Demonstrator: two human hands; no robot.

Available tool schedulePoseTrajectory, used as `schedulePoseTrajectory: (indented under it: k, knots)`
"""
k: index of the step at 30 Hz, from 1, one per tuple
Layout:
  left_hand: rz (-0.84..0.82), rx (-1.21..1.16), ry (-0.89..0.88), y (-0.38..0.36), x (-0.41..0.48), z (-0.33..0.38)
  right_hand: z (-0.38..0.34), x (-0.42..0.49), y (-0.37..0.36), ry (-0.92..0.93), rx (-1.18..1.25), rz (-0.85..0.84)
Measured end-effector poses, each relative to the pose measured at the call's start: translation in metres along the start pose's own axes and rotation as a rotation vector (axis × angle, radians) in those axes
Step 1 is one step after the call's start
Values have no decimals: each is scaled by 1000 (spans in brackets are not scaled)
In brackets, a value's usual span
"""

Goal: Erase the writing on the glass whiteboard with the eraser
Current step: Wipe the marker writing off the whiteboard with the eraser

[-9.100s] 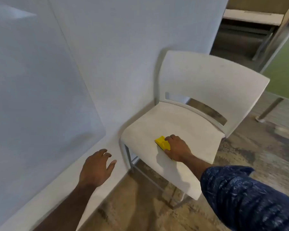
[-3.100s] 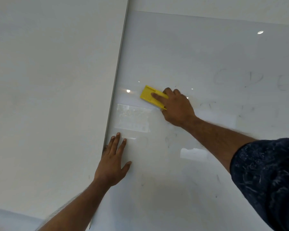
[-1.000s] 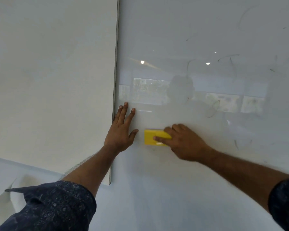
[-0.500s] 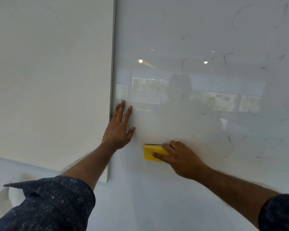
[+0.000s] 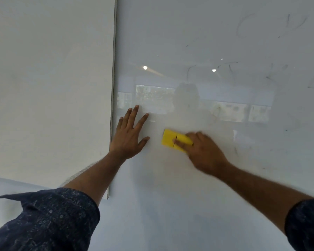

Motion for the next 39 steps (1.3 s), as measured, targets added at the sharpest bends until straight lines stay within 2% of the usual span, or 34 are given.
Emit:
schedulePoseTrajectory:
  k: [3,5,7,11,13,17,19,21,27,30,33,36,39]
  knots:
    - [-17,10,-24,-1,11,12,-18,-28,-25,185,-114,-83]
    - [-32,5,-9,0,17,13,1,-15,-12,203,-147,-65]
    - [-42,8,0,0,20,12,30,11,22,98,-140,-15]
    - [-30,3,-8,0,20,14,93,46,79,-240,-25,110]
    - [-31,13,-3,1,17,11,88,47,75,-278,3,106]
    - [-38,46,17,-3,12,6,29,15,24,-22,-40,-42]
    - [-26,58,4,0,17,8,34,7,21,71,-128,-92]
    - [-38,78,0,4,22,9,55,21,40,78,-159,-51]
    - [49,43,27,31,48,19,150,77,134,-345,-45,125]
    - [74,22,-24,42,68,31,159,80,141,-417,-34,140]
    - [126,29,-36,51,80,36,127,71,115,-272,-37,50]
    - [180,12,-47,51,84,42,114,56,101,-87,-138,-15]
    - [229,-6,-70,45,84,41,138,66,121,-79,-218,-14]
Point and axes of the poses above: each hand's wrist, its own x-axis towards the middle knuckle, its own y-axis out of the back of the hand, z = x × y, the point moved 5 cm from there along x, towards the middle knuckle, and after that the axes turned 15 degrees about -z, right-handed, at the moved point
